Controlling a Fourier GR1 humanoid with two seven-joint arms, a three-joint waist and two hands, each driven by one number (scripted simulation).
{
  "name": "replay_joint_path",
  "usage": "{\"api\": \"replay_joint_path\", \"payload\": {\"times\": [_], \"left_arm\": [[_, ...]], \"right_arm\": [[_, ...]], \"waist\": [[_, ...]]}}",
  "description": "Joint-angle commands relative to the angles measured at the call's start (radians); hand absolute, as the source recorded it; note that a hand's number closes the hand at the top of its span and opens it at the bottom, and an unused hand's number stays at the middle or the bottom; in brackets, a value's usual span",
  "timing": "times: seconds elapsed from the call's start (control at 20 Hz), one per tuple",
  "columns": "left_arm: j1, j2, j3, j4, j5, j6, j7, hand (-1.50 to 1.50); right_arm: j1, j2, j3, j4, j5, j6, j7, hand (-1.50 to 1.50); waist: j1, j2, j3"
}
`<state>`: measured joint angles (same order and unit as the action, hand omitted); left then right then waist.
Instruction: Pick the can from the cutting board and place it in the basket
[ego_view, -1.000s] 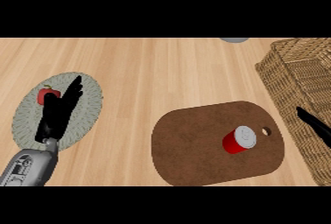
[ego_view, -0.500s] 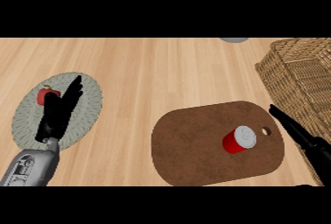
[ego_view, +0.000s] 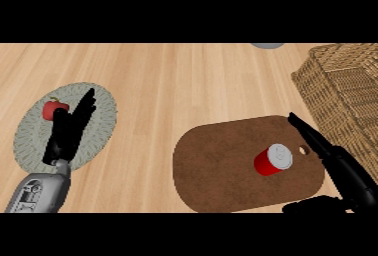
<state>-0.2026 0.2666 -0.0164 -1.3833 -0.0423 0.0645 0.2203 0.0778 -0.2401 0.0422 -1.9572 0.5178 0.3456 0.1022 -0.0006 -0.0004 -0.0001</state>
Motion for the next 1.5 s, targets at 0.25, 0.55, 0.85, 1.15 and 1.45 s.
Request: {"api": "replay_joint_path", "payload": {"times": [0.25,0.55,0.85,1.15,1.45], "left_arm": [[0.089,-0.036,0.016,-0.093,-0.048,-0.018,-0.006,0.00],[-0.024,-0.010,0.084,-0.019,-0.027,-0.083,0.041,0.00],[-0.033,-0.052,0.093,0.084,-0.060,-0.071,-0.060,0.00],[-0.048,-0.046,0.105,0.027,-0.066,-0.095,0.007,0.00],[-0.062,-0.052,0.111,0.022,-0.068,-0.093,0.021,0.00]], "right_arm": [[0.001,0.022,-0.018,-0.012,0.007,0.062,0.032,-1.50],[-0.107,0.049,-0.012,0.150,0.048,0.054,0.016,-1.50],[0.009,0.104,0.057,0.094,0.122,-0.018,-0.009,-1.50],[-0.086,0.078,0.044,0.240,0.147,-0.013,-0.085,1.50],[-0.155,0.025,0.017,0.346,0.245,-0.120,-0.210,1.50]], "waist": [[0.001,-0.001,0.000],[0.000,0.000,0.000],[-0.004,0.000,0.000],[0.000,0.001,0.000],[0.002,0.001,0.000]]}}
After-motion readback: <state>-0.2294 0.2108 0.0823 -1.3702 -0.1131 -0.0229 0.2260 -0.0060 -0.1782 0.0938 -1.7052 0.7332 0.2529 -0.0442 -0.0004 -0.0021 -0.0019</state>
